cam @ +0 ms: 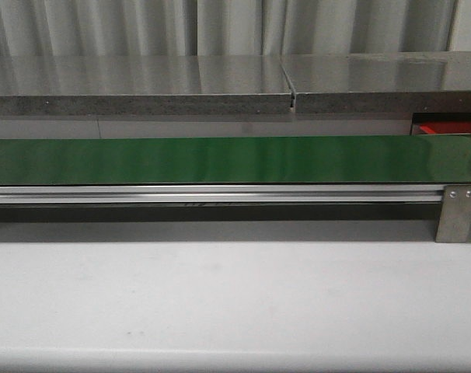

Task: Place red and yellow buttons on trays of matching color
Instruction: 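Carry the red button into the red tray and open the right gripper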

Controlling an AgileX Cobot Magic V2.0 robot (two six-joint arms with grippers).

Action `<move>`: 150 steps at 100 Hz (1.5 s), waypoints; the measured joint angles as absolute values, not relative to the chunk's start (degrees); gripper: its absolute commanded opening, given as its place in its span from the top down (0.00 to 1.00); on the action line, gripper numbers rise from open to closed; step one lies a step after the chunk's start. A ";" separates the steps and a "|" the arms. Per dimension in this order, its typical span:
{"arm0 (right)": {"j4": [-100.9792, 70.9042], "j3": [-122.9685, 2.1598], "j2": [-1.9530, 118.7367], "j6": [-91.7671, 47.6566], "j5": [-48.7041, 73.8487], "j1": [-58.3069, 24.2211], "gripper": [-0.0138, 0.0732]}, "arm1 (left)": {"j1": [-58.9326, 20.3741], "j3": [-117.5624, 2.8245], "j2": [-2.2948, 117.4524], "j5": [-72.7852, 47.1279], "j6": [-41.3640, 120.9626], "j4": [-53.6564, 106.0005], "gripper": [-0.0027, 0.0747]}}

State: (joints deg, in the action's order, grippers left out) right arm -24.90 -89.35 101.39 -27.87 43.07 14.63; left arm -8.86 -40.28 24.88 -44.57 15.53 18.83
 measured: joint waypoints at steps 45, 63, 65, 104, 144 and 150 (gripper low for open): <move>-25.13 -88.72 109.42 -27.53 37.86 19.03 0.80 | -8.86 -40.28 24.88 -44.57 15.53 18.83 0.99; -25.91 -88.72 113.31 -27.44 36.76 19.03 0.80 | -8.86 -40.28 24.88 -44.57 15.53 18.83 0.99; -25.92 -88.72 113.76 -27.44 36.57 19.03 0.80 | -8.86 -40.28 24.88 -44.57 15.53 18.83 0.99; -27.32 -88.72 117.56 -27.44 33.55 19.03 0.79 | -8.86 -40.28 24.88 -44.57 15.53 18.83 0.99; -27.45 -88.72 117.56 -27.44 33.55 19.03 0.29 | -8.86 -40.28 24.88 -44.57 15.53 18.83 0.99; -27.45 -88.72 117.56 -27.44 33.55 19.03 0.29 | -8.86 -40.28 24.88 -44.57 15.53 18.83 0.99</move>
State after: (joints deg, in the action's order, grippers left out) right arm -27.45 -88.72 117.56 -27.44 33.55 19.03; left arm -8.86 -40.28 24.88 -44.57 15.53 18.83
